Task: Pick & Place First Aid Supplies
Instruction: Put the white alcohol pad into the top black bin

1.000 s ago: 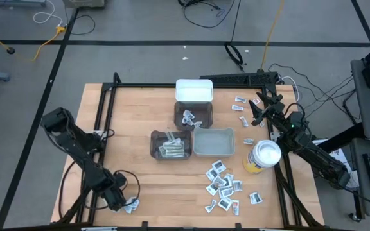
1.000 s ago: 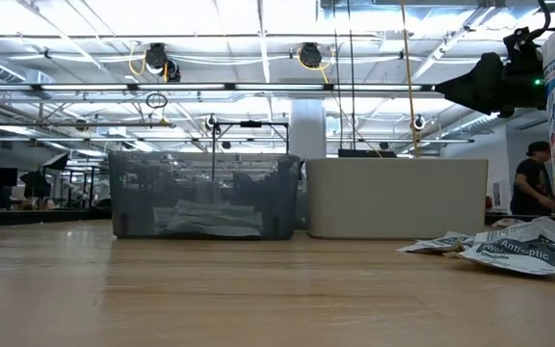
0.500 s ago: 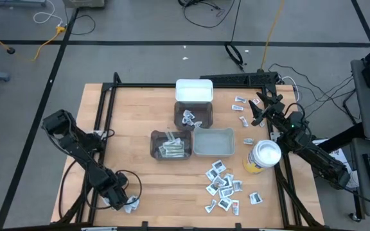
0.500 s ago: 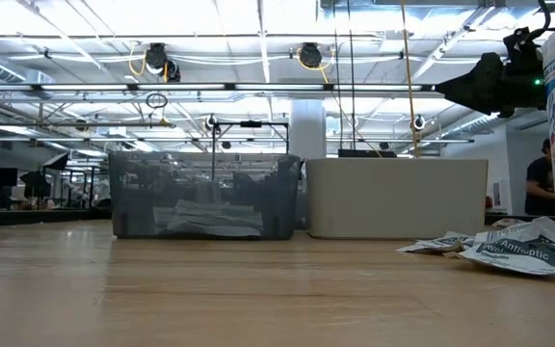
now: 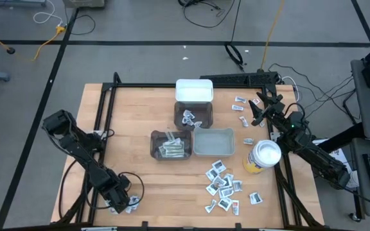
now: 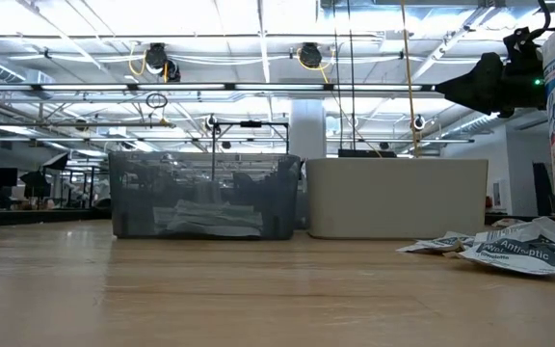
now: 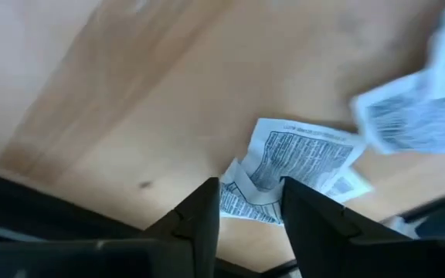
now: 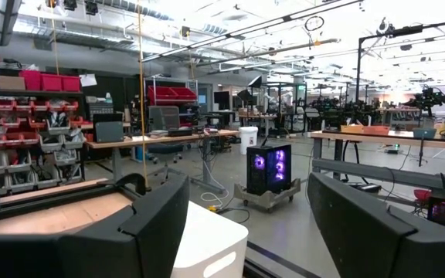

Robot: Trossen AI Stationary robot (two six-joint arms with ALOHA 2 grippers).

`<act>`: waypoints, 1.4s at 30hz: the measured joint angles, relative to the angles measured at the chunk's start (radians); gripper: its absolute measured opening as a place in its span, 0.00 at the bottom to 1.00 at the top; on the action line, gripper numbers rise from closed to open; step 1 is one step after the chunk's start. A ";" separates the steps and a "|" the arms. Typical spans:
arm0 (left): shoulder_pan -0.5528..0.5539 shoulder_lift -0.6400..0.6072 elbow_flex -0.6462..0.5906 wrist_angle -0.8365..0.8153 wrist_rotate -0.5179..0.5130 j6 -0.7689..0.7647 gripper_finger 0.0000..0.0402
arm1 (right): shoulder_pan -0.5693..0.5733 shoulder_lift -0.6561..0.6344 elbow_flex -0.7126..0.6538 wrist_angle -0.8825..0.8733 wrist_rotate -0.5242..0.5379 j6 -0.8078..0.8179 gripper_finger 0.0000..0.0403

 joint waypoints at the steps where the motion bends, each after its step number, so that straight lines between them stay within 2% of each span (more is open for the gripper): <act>1: 0.002 0.000 0.004 -0.001 0.001 0.002 0.33 | 0.000 0.000 0.000 0.000 0.000 0.000 0.65; 12: 0.040 -0.020 0.074 -0.111 0.021 0.046 0.29 | 0.000 0.000 0.000 0.000 0.000 0.000 0.65; 20: 0.115 -0.130 0.167 -0.325 -0.015 0.094 0.29 | 0.000 0.000 0.000 0.000 0.000 0.000 0.65; 27: 0.197 -0.215 0.190 -0.341 -0.031 0.133 0.29 | 0.000 0.000 0.000 0.000 0.000 0.000 0.65; 32: 0.314 -0.224 0.221 -0.355 -0.032 0.254 0.29 | 0.000 0.000 0.000 0.000 0.000 0.000 0.65; 38: 0.520 -0.222 0.295 -0.419 -0.050 0.458 0.29 | 0.000 0.000 0.000 0.000 0.000 0.000 0.65; 42: 0.668 -0.171 0.385 -0.503 -0.054 0.625 0.29 | 0.000 0.000 0.000 0.000 0.000 0.000 0.65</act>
